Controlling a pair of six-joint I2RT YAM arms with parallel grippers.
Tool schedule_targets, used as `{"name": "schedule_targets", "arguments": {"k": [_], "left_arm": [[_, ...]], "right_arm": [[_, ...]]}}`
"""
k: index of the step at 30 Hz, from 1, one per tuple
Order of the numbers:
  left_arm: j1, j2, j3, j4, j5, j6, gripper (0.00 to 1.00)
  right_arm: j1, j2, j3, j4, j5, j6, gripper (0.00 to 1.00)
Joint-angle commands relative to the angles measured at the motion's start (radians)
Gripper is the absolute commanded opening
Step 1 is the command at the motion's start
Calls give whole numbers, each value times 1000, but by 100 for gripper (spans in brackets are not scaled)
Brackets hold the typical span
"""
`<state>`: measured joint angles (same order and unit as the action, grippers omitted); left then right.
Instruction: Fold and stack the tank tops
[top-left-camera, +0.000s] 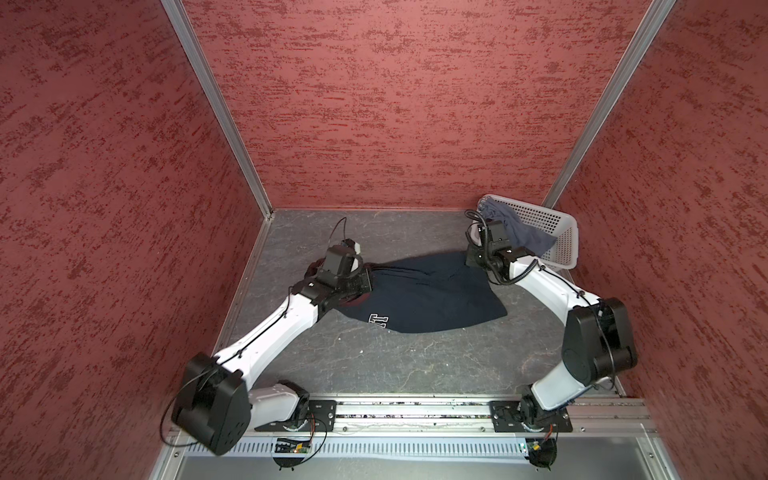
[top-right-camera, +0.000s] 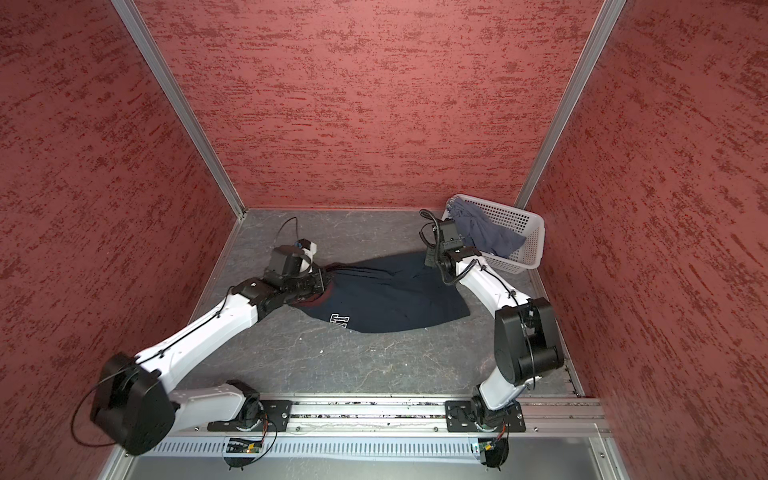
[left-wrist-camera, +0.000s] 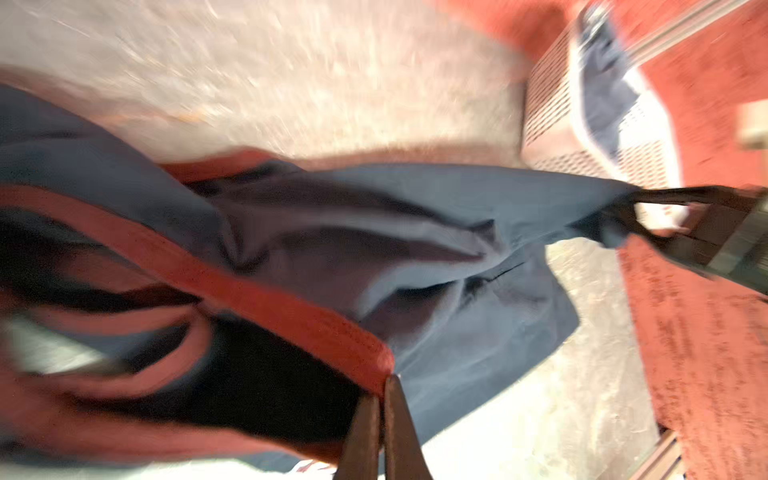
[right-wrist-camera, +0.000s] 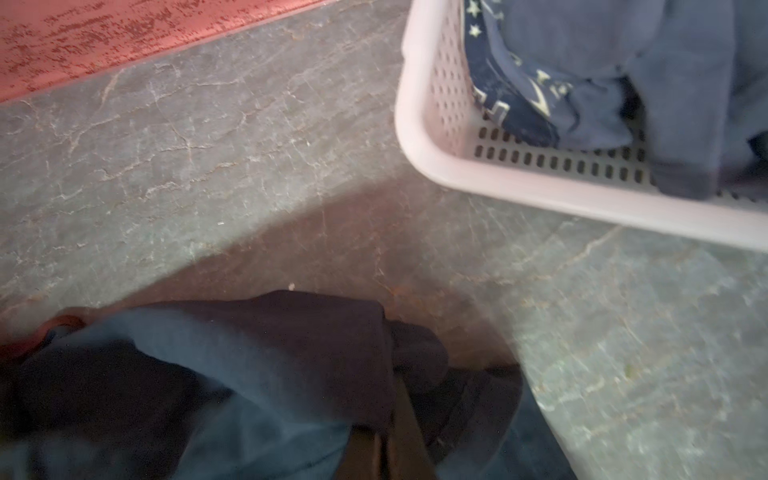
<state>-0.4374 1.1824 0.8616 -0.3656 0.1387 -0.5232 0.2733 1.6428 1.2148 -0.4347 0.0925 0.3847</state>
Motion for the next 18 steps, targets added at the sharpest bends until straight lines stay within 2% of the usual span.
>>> {"name": "schedule_targets", "arguments": {"k": [1,4,6,8,11,13,18], "left_arm": [[83,-128,-94,-18,35,-24,0],[210,-205,-162,-26,102,-49,0],[285,-216,-188,-29,151,-54,0],[328,-216,-201,-22,191,-51,0],[340,-204,-200,-52,197,-31,0],[343,-193,-206,-62,200,-25,1],[348,-173,-246,-52,215,-28,2]], "right_arm": [[40,75,93,-38,-37,-25,4],[72,165,190,-65,-46,-35,16],[78,231,269,-106,-48,-35,30],[78,259,324,-149,-23,-38,43],[77,207,297,-152,-5,-53,54],[78,147,227,-136,-19,-48,56],[78,27,-41,-51,-128,26,53]]}}
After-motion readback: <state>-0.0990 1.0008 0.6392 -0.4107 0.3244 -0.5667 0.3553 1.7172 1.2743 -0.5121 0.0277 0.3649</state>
